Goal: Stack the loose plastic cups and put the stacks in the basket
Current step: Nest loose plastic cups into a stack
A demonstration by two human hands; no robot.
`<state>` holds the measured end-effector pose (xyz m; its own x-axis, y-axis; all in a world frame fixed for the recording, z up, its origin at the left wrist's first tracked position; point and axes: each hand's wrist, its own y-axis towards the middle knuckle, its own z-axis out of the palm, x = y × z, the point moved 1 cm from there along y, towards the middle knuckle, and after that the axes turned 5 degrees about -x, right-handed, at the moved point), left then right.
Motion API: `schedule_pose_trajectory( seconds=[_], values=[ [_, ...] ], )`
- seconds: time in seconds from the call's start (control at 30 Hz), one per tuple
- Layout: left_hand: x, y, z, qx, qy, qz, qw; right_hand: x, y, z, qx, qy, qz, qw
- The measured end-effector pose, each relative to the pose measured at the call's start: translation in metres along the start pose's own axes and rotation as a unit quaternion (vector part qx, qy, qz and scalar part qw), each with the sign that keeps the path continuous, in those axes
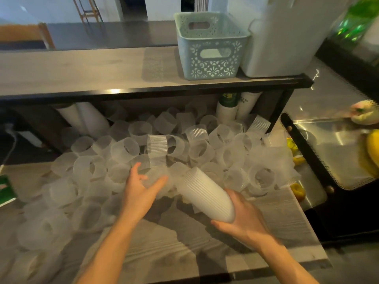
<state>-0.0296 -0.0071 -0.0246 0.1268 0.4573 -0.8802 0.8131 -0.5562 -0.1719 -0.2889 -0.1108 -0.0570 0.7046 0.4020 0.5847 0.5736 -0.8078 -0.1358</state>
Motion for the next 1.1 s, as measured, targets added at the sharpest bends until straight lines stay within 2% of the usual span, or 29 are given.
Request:
schedule_pose_trajectory(
  seconds=[0.17, 0.27, 0.43, 0.57, 0.63, 0.77, 0.9, 1.0, 1.1],
  values=[
    [-0.031, 0.003, -0.011, 0.075, -0.151, 0.024, 0.985, 0.02, 0.009, 0.014, -0.02, 0.045, -0.003, 0.999],
    [-0.033, 0.008, -0.015, 0.127, -0.133, 0.055, 0.981, 0.036, 0.016, 0.017, -0.027, 0.031, -0.023, 0.999],
    [-0.028, 0.01, -0.02, 0.156, -0.013, 0.149, 0.976, 0.055, 0.014, 0.026, -0.047, 0.019, -0.046, 0.998],
    [-0.016, 0.009, -0.024, 0.208, -0.013, 0.165, 0.964, 0.068, 0.014, 0.034, -0.065, 0.025, -0.049, 0.996],
    [-0.015, 0.012, -0.025, 0.218, -0.043, 0.142, 0.965, 0.072, 0.017, 0.035, -0.068, 0.024, -0.046, 0.996],
    [-0.021, 0.014, -0.022, 0.211, -0.127, 0.107, 0.963, 0.073, 0.023, 0.03, -0.071, 0.026, -0.043, 0.996],
    [-0.011, 0.014, -0.011, 0.127, -0.19, 0.055, 0.972, 0.066, 0.031, 0.015, -0.109, 0.091, -0.001, 0.99],
    [0.005, 0.011, 0.002, 0.088, -0.142, 0.052, 0.984, 0.052, 0.03, -0.002, -0.16, 0.133, 0.018, 0.978],
    [0.014, -0.003, 0.022, 0.094, -0.013, 0.143, 0.985, 0.035, 0.026, -0.011, -0.172, 0.16, 0.027, 0.972]
  ],
)
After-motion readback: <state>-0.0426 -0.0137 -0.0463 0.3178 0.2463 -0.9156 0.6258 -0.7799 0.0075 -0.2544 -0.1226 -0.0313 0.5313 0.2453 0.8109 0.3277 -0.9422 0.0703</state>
